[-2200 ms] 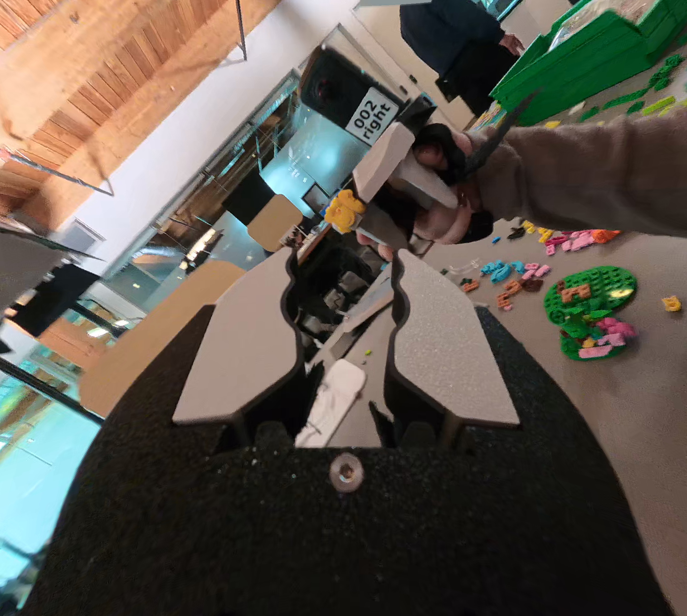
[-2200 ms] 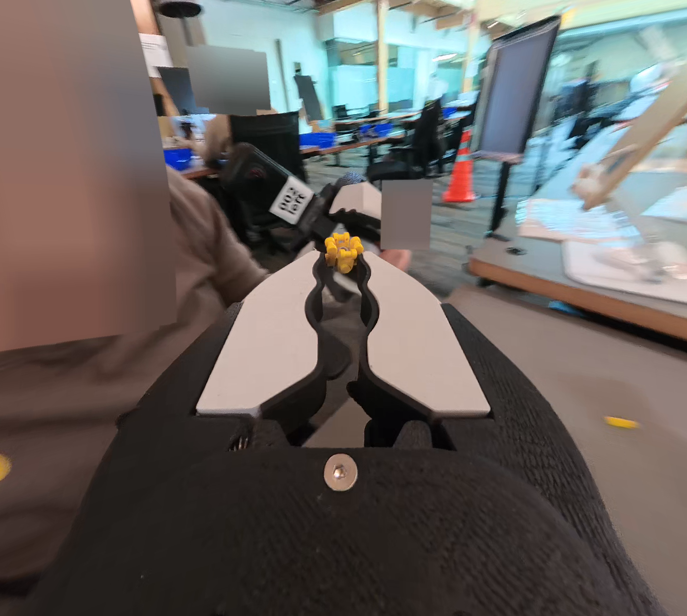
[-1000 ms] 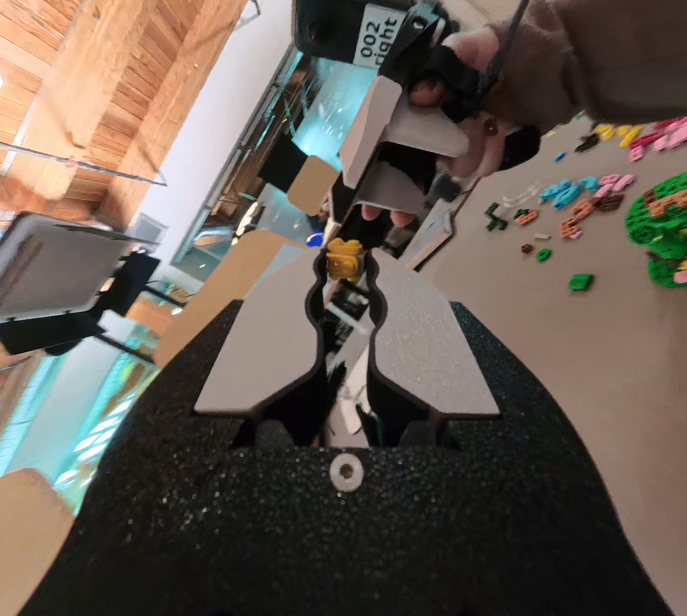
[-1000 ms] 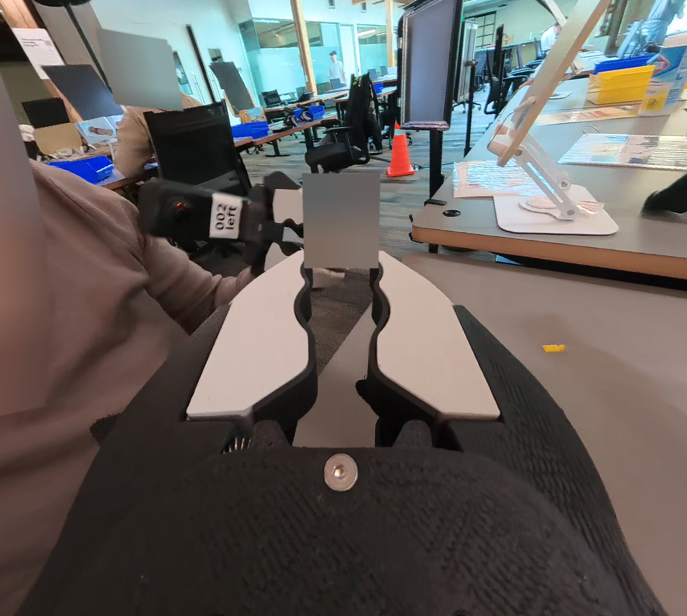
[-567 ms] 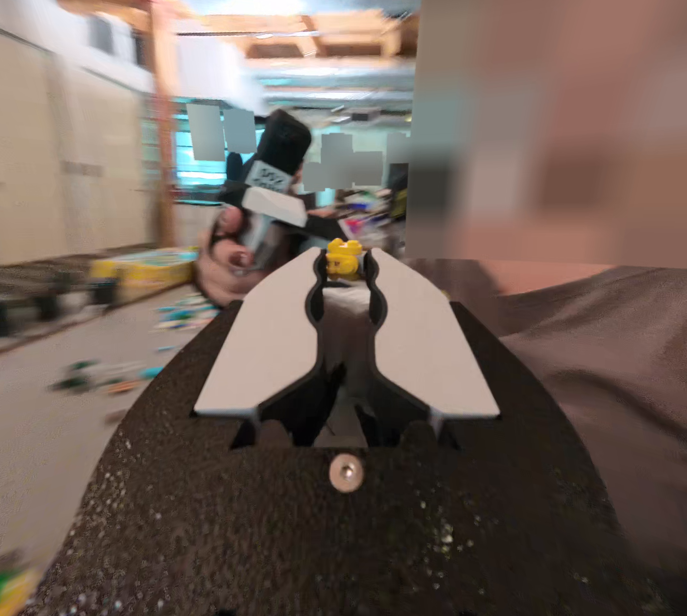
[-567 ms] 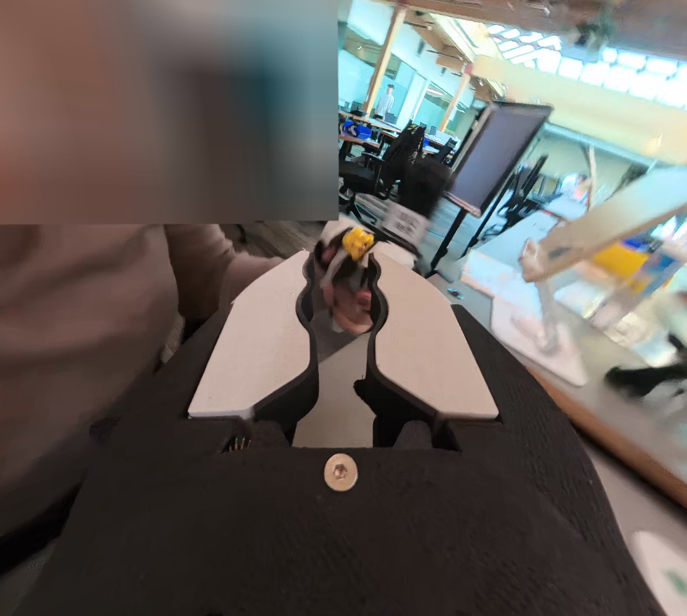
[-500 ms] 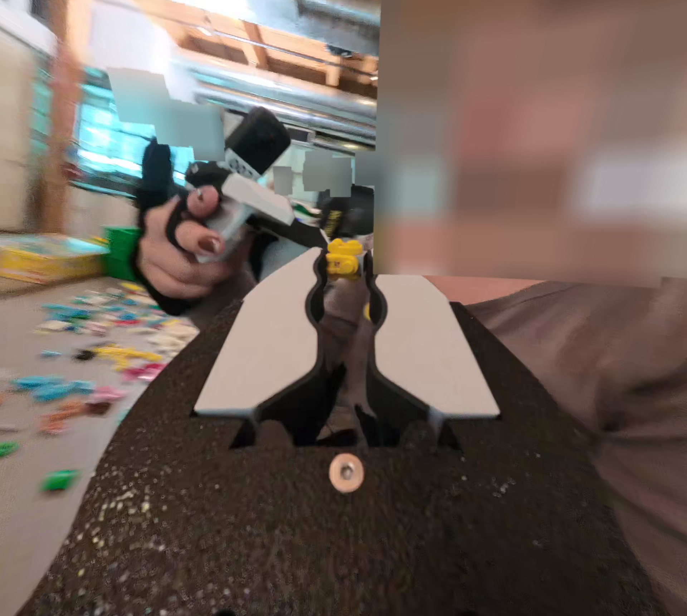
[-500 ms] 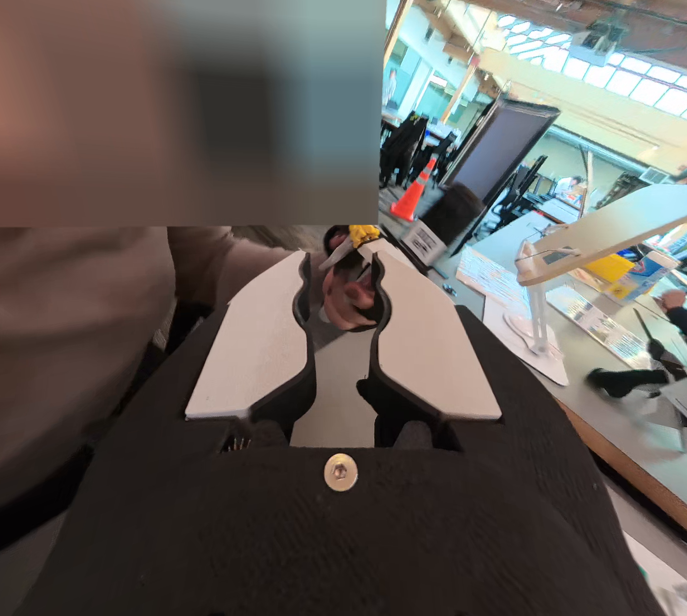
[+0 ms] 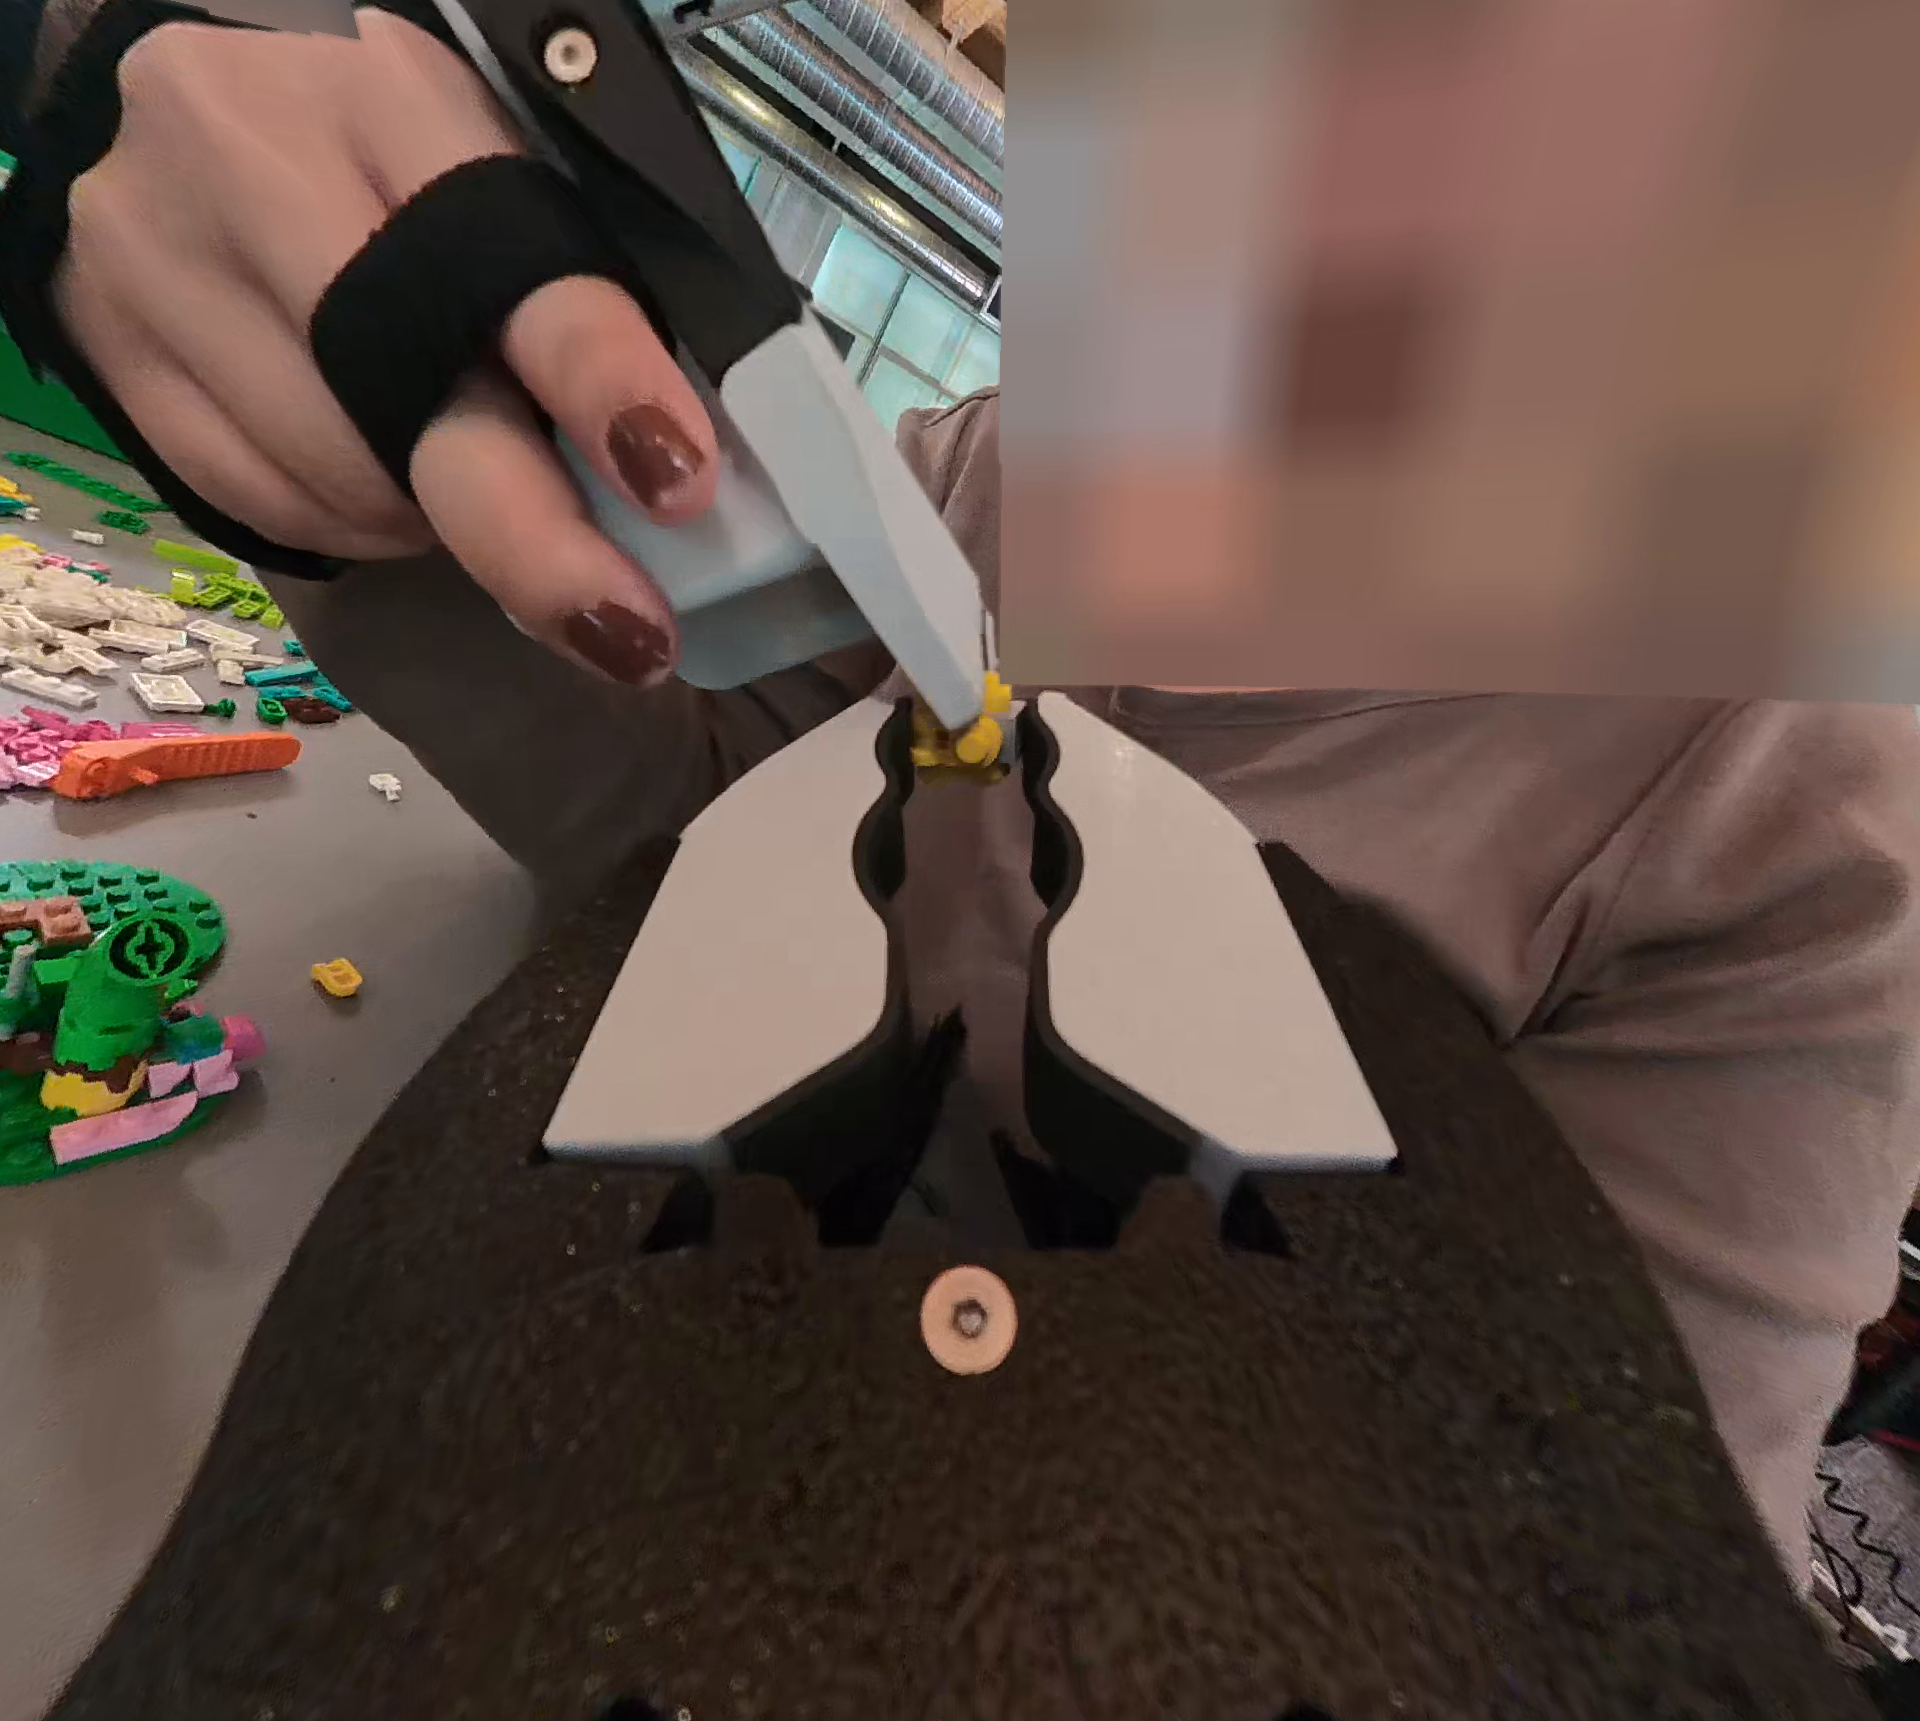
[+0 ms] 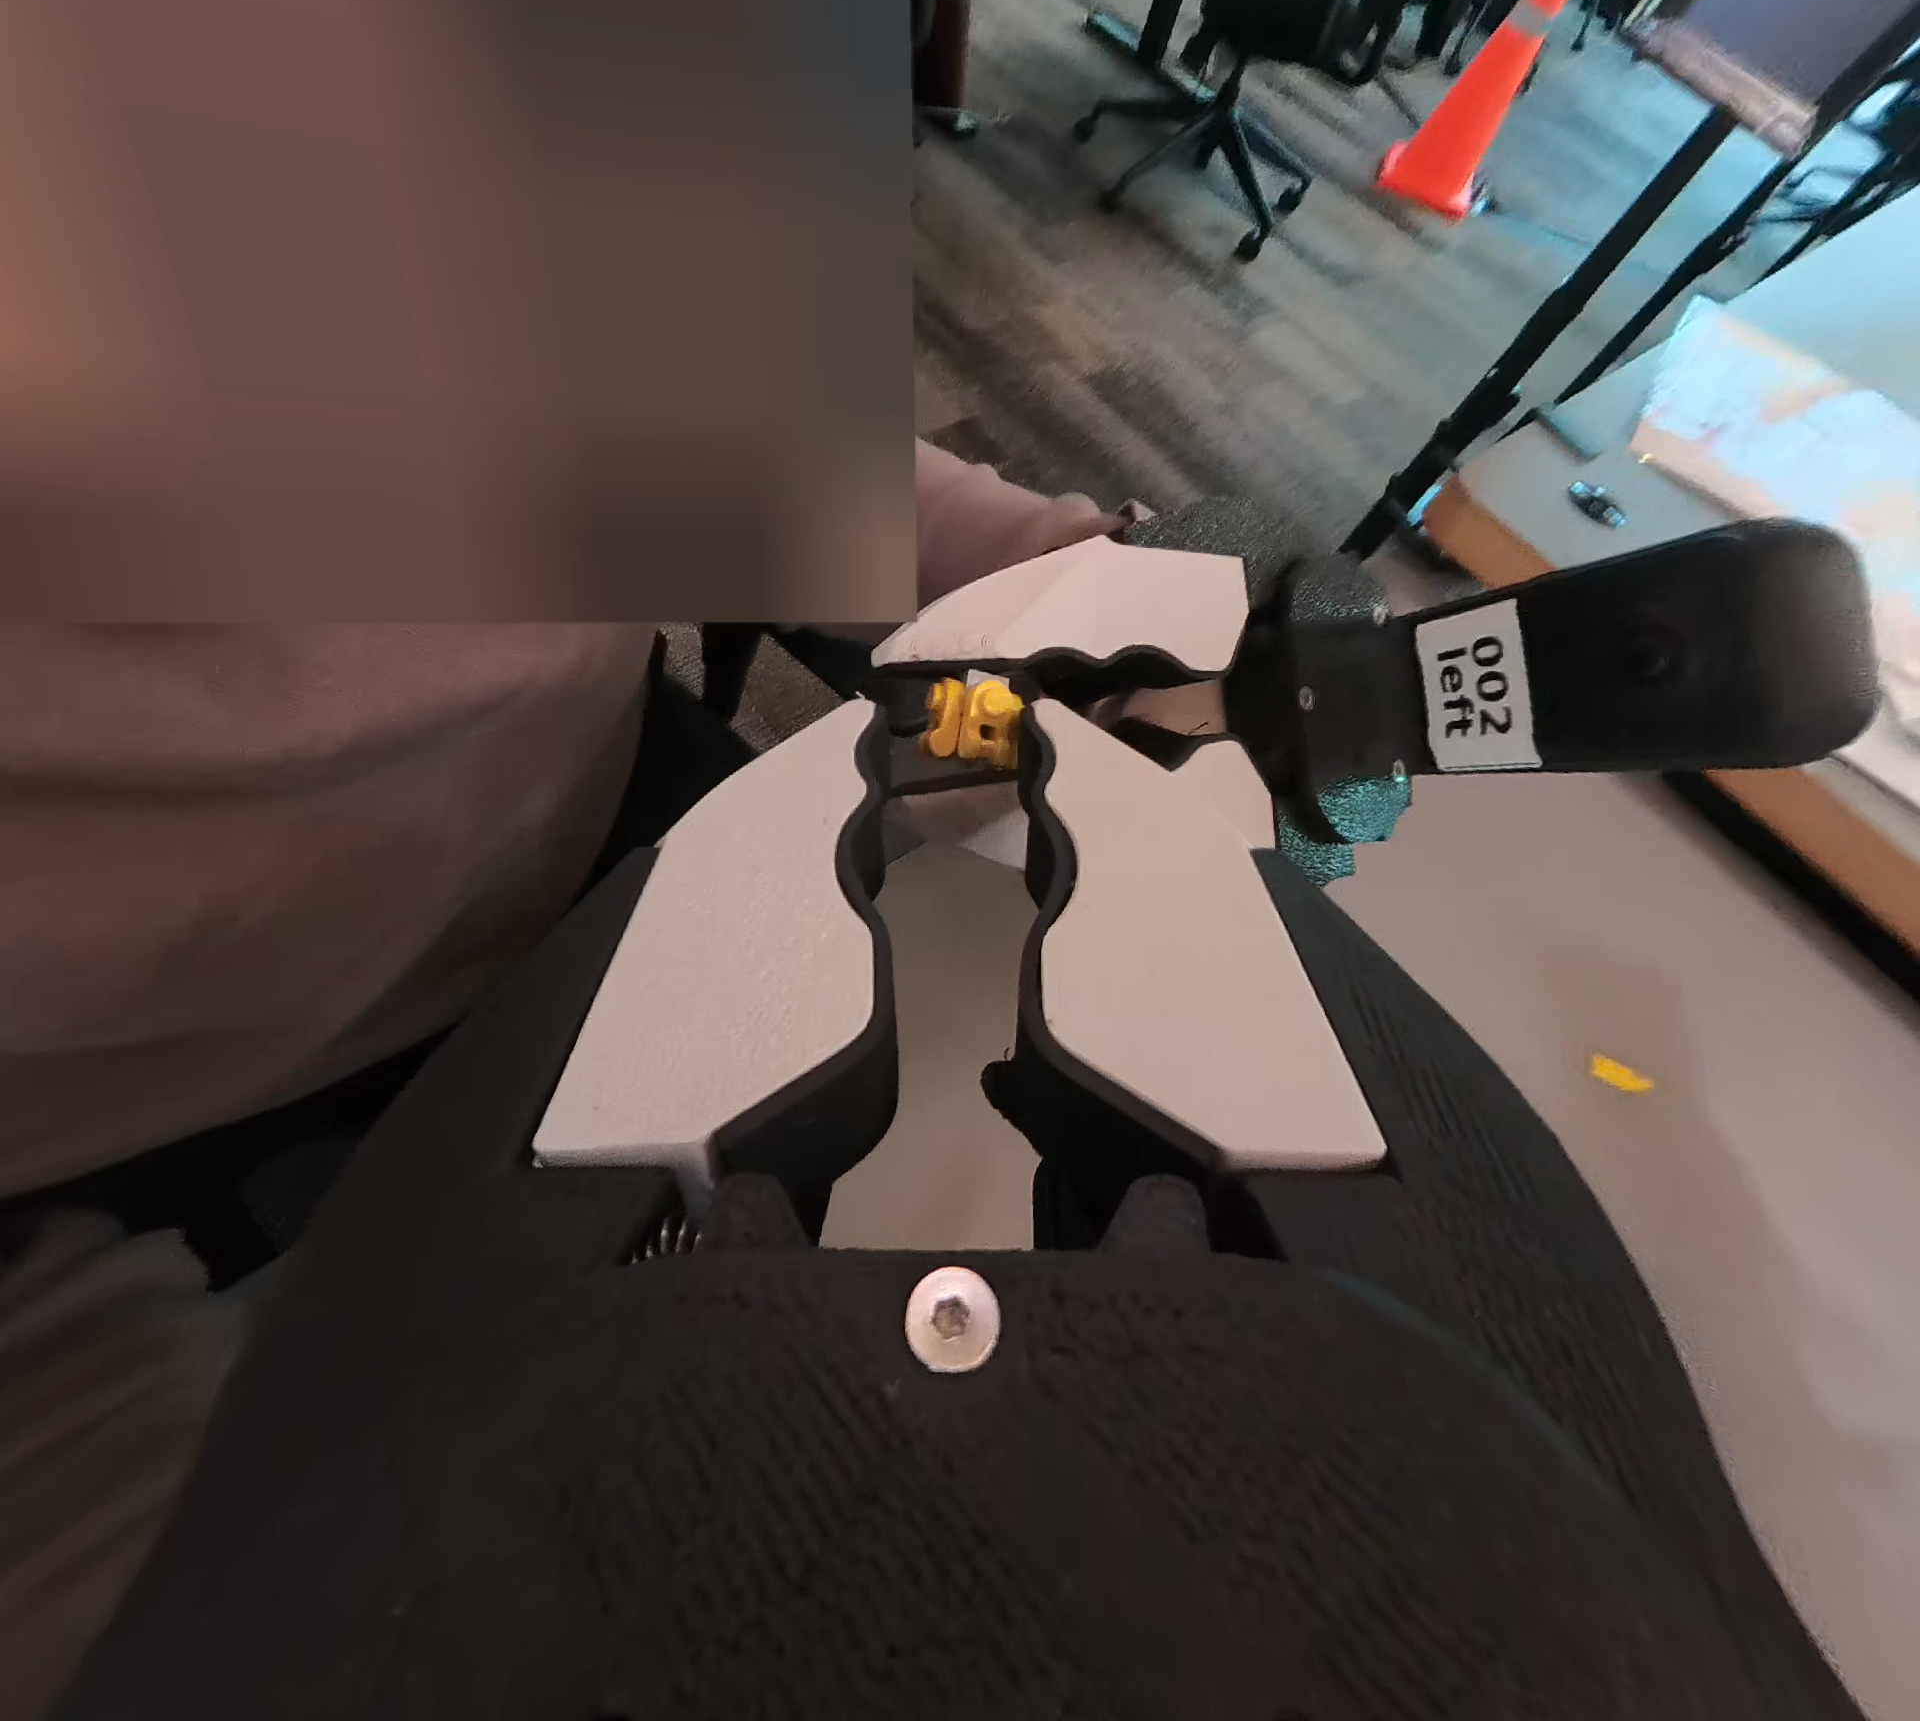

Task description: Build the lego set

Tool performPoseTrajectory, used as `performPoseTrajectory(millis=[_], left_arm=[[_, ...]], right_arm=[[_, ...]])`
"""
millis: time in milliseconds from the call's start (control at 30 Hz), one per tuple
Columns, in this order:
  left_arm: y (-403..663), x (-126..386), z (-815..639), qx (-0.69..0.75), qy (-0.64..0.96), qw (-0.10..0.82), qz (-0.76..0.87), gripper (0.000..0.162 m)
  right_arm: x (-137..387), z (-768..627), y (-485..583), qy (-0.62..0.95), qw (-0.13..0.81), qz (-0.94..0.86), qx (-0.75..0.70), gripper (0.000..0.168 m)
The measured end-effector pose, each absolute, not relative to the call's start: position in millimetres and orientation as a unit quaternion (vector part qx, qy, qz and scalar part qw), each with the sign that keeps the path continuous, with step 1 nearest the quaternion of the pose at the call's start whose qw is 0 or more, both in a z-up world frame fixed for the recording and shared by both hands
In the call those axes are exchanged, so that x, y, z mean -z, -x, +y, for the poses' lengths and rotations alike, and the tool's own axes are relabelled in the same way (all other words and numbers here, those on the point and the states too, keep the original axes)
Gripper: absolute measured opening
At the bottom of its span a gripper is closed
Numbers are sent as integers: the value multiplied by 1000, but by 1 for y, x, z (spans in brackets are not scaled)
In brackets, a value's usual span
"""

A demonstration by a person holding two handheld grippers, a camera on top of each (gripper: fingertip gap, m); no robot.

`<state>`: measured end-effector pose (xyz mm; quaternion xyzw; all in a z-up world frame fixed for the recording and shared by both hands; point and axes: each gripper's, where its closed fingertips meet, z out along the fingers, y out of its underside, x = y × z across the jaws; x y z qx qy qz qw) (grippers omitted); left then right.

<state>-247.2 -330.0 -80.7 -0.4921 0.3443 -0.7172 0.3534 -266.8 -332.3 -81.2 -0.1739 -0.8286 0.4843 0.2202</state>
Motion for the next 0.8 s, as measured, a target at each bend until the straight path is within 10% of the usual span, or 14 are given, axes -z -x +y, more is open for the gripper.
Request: performPoseTrajectory(millis=[433, 800], left_arm=[[284, 97, -264, 561, 622, 496, 227, 51], [398, 125, -216, 172, 739, 642, 112, 45]], right_arm=[[93, -273, 285, 285, 313, -823, -380, 14], [142, -220, 308, 405, 293, -819, -281, 14]])
